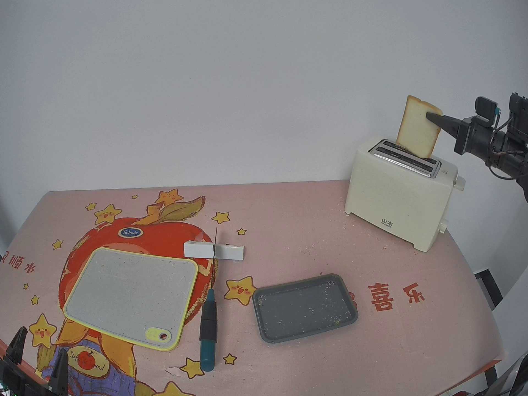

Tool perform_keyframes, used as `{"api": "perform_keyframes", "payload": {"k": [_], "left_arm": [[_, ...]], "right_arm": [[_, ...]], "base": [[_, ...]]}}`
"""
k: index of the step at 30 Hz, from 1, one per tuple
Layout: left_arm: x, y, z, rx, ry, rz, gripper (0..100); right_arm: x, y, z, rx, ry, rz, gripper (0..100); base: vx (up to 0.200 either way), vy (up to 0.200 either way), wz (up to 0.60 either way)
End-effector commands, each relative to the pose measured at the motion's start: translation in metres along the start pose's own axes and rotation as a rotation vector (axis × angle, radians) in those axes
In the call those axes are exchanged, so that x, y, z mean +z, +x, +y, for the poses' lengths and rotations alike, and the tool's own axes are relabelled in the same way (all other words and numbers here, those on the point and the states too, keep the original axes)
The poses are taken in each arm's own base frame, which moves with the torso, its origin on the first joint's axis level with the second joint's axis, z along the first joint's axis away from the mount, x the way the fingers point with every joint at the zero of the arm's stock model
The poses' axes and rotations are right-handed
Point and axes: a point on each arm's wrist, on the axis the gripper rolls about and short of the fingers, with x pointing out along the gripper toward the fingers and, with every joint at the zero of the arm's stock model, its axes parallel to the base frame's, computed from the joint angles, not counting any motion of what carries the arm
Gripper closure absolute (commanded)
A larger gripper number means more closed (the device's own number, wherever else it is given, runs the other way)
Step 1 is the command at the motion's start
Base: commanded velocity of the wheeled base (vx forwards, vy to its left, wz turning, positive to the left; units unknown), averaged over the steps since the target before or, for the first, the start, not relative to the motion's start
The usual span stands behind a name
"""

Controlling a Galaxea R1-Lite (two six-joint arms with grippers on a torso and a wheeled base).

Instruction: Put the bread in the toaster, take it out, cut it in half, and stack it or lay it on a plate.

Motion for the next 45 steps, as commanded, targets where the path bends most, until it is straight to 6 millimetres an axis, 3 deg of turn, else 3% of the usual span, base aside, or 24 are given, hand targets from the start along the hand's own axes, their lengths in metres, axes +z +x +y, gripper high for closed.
{"api": "perform_keyframes", "payload": {"k": [1,5,12,16,21,35,45], "left_arm": [[-0.005,0.000,0.000,0.001,0.000,0.006,0],[-0.005,0.000,0.000,-0.001,0.000,0.006,0],[-0.005,0.000,0.000,0.001,0.000,0.006,0],[-0.005,0.000,0.000,0.001,0.000,0.005,0],[-0.005,0.000,0.000,0.001,0.000,0.006,0],[-0.005,0.000,0.000,0.001,0.000,0.006,0],[-0.005,0.000,0.000,-0.001,0.000,0.006,0]], "right_arm": [[0.018,-0.020,0.015,0.006,-0.016,-0.050,100],[0.018,-0.034,0.029,0.026,0.019,-0.052,100],[-0.011,-0.062,0.060,0.050,0.097,0.011,100],[-0.035,-0.093,0.090,0.067,0.119,0.053,100],[-0.050,-0.119,0.106,0.086,0.127,0.062,100],[-0.069,-0.127,0.109,0.080,0.140,0.116,100],[-0.079,-0.119,0.106,0.081,0.163,0.164,100]], "base": [[0.000,0.000,0.00],[0.000,0.000,0.00],[0.000,0.000,0.00],[0.000,0.000,0.00],[0.000,0.000,0.00],[0.000,0.000,0.00],[-0.180,0.000,0.00]]}}
